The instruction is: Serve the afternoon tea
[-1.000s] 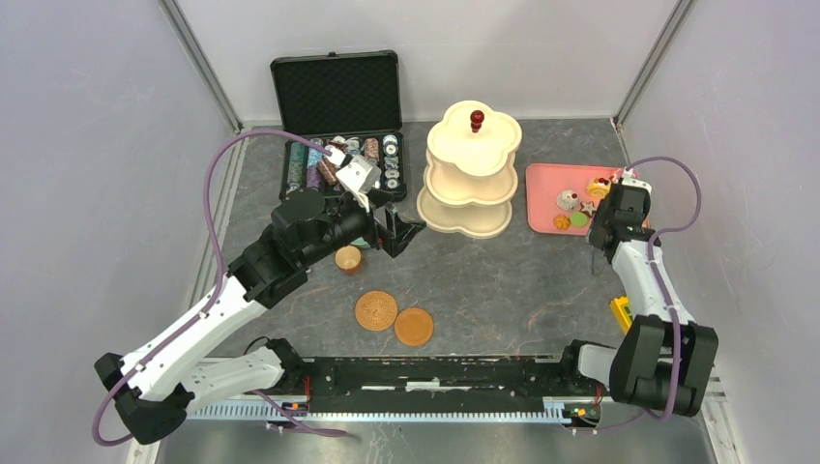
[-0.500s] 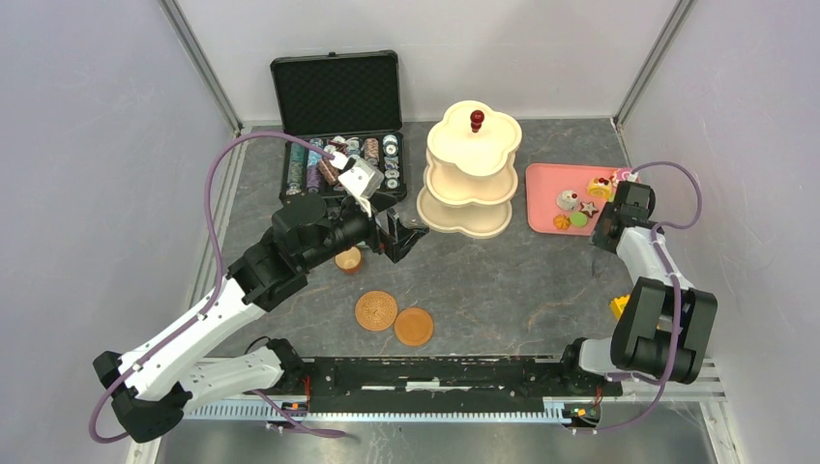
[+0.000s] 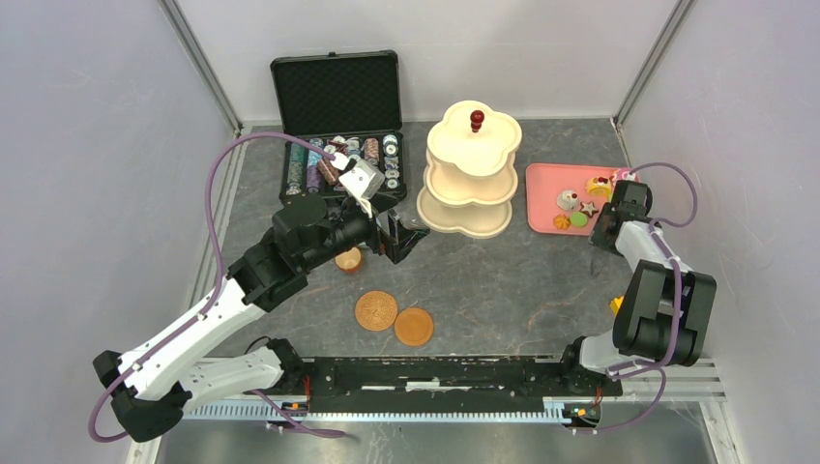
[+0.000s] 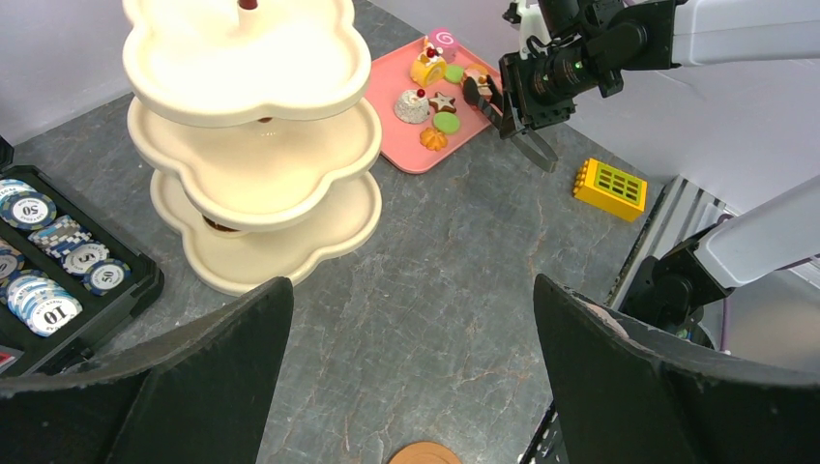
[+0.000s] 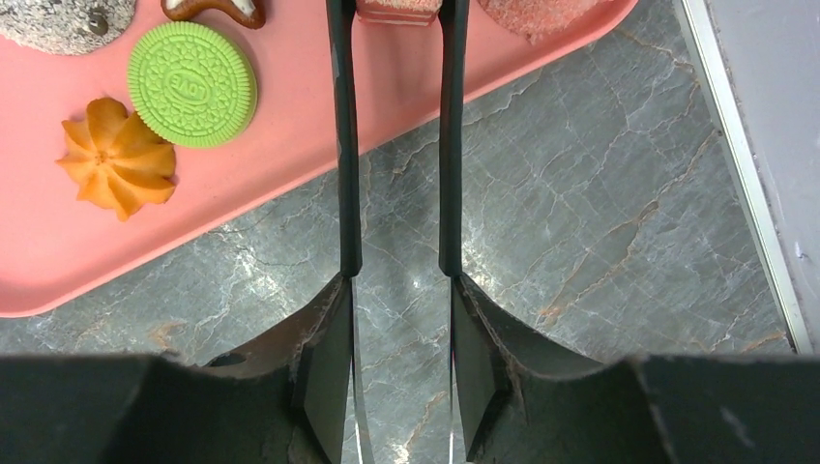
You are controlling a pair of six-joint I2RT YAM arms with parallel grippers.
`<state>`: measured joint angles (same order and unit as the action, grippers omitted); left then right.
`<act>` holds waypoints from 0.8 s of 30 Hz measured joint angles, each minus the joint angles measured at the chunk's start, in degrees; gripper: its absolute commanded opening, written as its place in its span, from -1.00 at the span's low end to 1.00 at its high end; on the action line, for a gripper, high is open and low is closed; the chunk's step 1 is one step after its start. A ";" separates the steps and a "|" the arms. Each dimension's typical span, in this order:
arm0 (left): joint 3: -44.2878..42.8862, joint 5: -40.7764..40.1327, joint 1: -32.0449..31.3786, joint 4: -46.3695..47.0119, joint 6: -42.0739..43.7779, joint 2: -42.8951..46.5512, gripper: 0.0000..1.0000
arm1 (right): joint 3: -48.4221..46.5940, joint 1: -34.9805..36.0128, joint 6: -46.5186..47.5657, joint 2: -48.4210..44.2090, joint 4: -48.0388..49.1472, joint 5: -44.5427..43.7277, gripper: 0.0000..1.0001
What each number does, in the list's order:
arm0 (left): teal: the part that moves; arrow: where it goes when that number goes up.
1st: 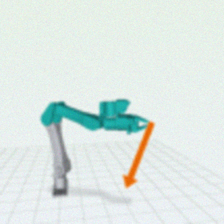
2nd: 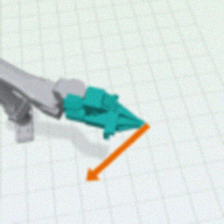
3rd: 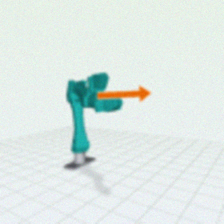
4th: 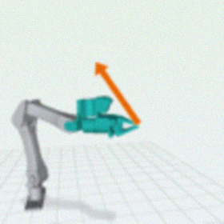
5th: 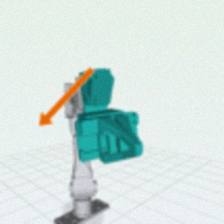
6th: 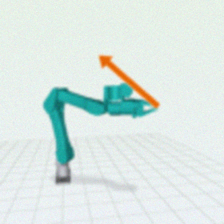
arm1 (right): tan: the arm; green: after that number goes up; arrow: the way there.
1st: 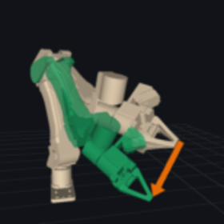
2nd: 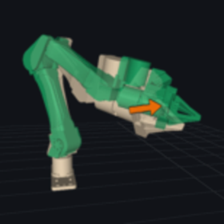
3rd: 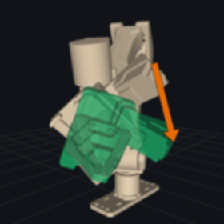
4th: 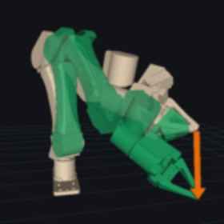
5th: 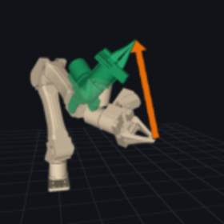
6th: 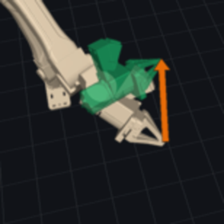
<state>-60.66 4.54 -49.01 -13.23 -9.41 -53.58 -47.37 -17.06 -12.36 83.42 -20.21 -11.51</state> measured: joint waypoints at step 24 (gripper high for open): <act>0.00 0.07 -0.26 0.04 -0.02 0.00 1.00 | 2.14 2.78 2.86 -14.62 -1.40 4.28 -1.00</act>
<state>-60.66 4.60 -49.28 -13.19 -9.43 -53.58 -45.23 -14.28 -9.50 68.79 -21.61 -7.22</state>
